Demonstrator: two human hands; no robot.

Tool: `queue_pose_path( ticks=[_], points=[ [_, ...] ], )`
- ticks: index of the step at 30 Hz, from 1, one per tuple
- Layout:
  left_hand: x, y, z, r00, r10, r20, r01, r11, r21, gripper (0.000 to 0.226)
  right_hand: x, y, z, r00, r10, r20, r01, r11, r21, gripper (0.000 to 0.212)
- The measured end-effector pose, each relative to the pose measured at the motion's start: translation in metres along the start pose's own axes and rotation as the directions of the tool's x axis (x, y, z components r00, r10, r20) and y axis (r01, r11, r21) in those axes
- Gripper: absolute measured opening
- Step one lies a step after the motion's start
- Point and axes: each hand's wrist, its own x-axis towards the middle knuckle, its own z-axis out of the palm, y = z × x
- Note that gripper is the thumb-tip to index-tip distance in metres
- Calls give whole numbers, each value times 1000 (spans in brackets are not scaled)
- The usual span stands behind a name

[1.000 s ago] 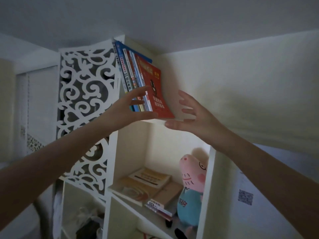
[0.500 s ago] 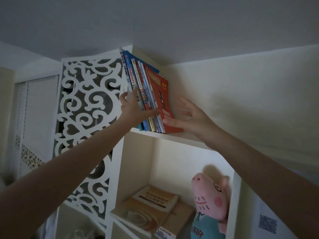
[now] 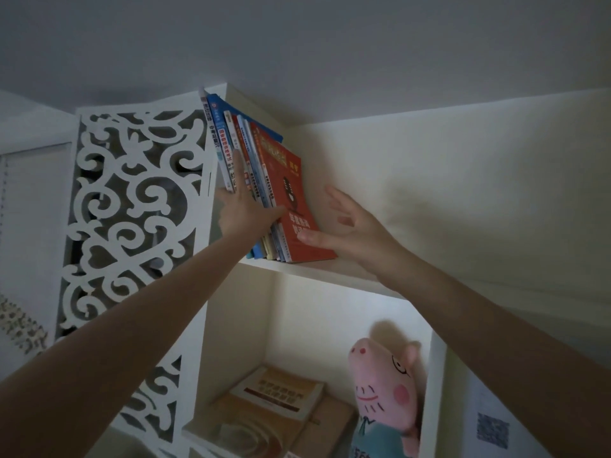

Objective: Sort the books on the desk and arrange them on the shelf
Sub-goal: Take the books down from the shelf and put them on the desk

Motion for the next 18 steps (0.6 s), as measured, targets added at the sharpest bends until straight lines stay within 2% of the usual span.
queue_pose_path(
  ticks=[5, 9, 14, 16, 18],
  points=[
    [3, -5, -16, 997, -2, 80, 7, 998, -58, 112, 2, 4, -6, 999, 52, 6, -52, 998, -21, 61],
    [2, -10, -41, 978, 50, 205, 7, 963, -270, 117, 16, 14, -7, 995, 99, -8, -100, 994, -53, 87],
    [-11, -20, -72, 942, 120, 314, 36, 893, -449, 106, 35, 32, -1, 990, 138, 40, -133, 986, -100, 120],
    [-17, -30, -85, 926, 125, 356, 76, 863, -500, 102, 43, 38, -3, 989, 143, 22, -138, 978, -159, 123],
    [-25, -41, -95, 912, 124, 390, 105, 851, -515, 98, 44, 30, -2, 989, 145, 3, -142, 974, -178, 112]
  ],
)
